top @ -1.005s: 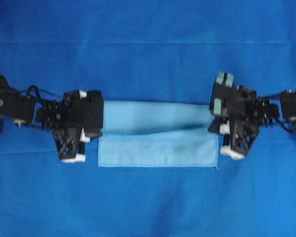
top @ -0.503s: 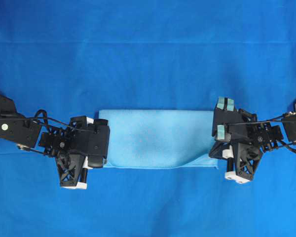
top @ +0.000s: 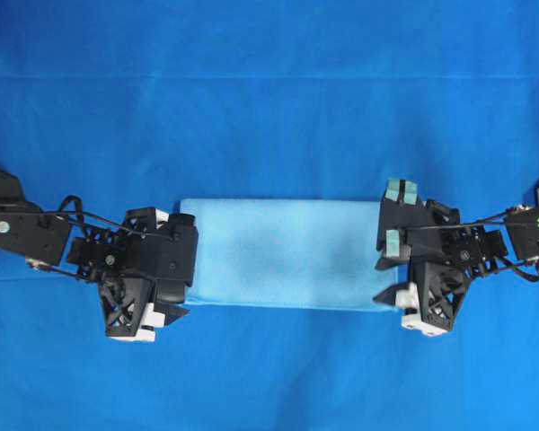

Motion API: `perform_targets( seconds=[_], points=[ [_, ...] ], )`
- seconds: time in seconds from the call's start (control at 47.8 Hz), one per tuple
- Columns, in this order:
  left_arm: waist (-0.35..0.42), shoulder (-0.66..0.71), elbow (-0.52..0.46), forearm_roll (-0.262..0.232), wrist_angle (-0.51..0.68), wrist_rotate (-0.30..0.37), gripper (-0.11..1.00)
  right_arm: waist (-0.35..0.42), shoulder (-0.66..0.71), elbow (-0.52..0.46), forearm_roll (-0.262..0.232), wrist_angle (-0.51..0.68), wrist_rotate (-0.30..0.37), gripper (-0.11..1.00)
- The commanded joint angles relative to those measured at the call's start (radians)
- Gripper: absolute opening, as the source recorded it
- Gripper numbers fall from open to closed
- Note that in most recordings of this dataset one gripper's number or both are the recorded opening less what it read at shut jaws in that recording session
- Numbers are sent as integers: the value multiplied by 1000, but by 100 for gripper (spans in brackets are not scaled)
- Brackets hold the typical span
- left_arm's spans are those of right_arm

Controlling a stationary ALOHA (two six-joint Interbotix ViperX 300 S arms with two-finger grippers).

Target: Fold the light blue towel.

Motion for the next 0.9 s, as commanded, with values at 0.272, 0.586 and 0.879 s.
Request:
perform_targets(
  seconds=[0.272, 0.586, 0.879],
  points=[
    [176, -84, 9, -2, 25, 51, 66, -150, -77, -8, -124, 58, 0, 61],
    [288, -48, 11, -2, -12, 163, 66, -314, -23, 17, -183, 72, 0, 61],
    [339, 51, 12, -2, -60, 166, 65, -344, 63, 26, -198, 66, 0, 61]
  ],
)
